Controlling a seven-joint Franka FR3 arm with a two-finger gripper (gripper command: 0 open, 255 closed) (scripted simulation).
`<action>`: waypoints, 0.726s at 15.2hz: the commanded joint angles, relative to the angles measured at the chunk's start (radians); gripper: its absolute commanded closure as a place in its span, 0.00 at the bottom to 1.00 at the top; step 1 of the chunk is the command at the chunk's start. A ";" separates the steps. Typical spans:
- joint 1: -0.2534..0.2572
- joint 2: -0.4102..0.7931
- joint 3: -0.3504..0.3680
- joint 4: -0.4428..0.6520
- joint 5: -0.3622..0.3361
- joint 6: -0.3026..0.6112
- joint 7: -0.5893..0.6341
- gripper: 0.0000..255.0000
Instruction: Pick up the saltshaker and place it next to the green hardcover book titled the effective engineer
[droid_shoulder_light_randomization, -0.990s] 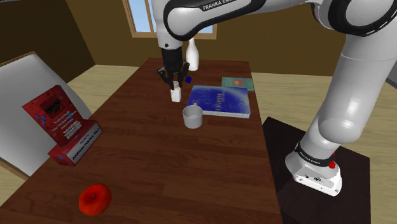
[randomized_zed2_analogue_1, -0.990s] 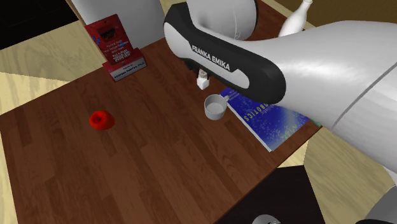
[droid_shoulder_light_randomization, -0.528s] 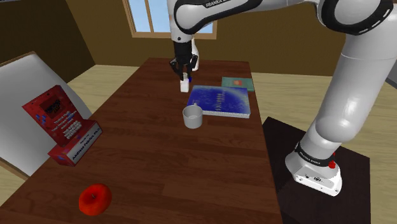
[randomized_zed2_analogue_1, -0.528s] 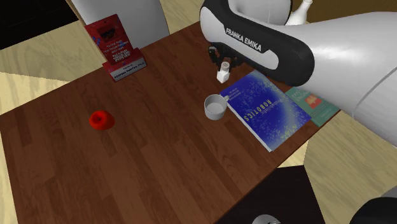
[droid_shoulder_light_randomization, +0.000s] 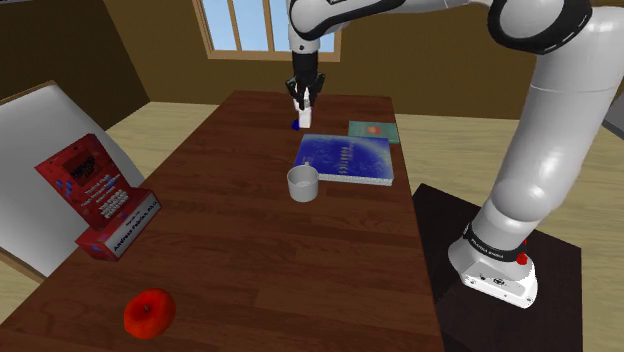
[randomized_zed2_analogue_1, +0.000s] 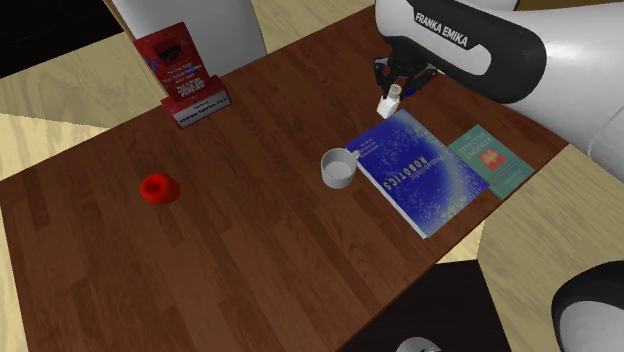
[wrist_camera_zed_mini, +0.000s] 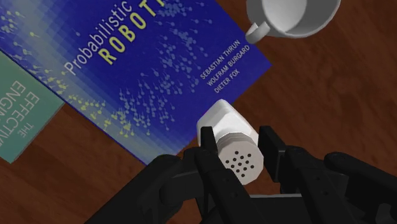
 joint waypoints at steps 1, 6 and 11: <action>-0.023 0.020 -0.016 0.019 -0.001 0.000 -0.040 1.00; -0.078 0.090 -0.054 0.120 -0.005 -0.030 -0.137 1.00; -0.131 0.187 -0.087 0.265 -0.010 -0.077 -0.228 1.00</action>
